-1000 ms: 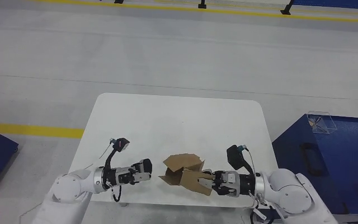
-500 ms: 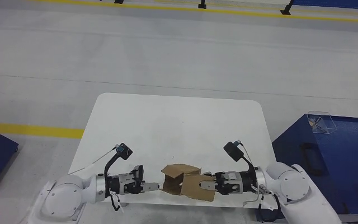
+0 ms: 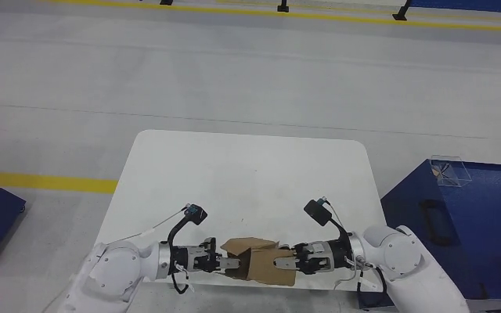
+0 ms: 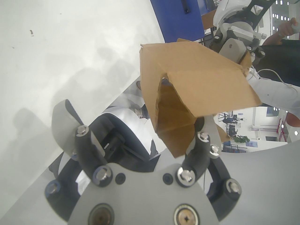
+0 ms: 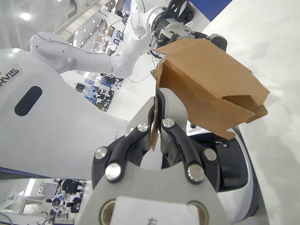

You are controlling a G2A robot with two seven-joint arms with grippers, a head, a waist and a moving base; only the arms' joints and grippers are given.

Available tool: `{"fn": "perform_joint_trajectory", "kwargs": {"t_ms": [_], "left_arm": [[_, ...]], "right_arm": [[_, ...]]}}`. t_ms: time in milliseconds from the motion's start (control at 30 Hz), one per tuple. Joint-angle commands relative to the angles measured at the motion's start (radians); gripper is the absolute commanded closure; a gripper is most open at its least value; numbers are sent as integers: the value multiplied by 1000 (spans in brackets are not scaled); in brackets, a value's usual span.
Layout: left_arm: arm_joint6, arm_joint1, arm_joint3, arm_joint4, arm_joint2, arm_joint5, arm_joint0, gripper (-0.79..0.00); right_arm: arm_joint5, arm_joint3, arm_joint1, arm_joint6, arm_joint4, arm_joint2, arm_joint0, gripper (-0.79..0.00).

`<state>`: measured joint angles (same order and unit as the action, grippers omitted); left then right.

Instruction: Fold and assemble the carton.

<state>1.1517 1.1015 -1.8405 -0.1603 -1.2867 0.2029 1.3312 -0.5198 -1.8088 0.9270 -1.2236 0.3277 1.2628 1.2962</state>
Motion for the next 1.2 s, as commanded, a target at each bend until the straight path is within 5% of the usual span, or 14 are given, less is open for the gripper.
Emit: {"fn": "perform_joint_trajectory", "kwargs": {"t_ms": [0, 133, 200, 333, 400, 667, 700, 733, 1167], "left_arm": [[-7, 1, 12, -3, 18, -3, -11, -739], [-20, 2, 29, -4, 45, -8, -29, -742], [-22, 2, 31, 3, 59, -9, -34, -677], [-35, 2, 38, 4, 79, -13, -45, -296], [-42, 2, 45, 9, 84, -15, -51, 0], [-54, -1, 64, 19, 97, -30, -68, 0], [-56, -2, 64, 18, 99, -34, -70, 0], [-56, -2, 66, 19, 102, -37, -71, 0], [-72, -3, 83, 85, 93, -52, -76, 0]], "right_arm": [[-2, 1, 0, 5, 2, -1, -1, 0], [-10, 5, 0, 9, 9, -8, -4, 0], [-13, 8, 1, 13, 8, -16, -7, 0], [-19, 14, 3, 20, 5, -33, -13, 0], [-19, 16, 4, 25, 3, -38, -17, 0], [-26, 25, 4, 35, -8, -48, -27, 0], [-26, 30, 4, 40, -4, -50, -27, -259], [-24, 36, 4, 47, -6, -49, -29, -785], [-9, 51, 6, 55, 56, -55, -22, -785]]}}
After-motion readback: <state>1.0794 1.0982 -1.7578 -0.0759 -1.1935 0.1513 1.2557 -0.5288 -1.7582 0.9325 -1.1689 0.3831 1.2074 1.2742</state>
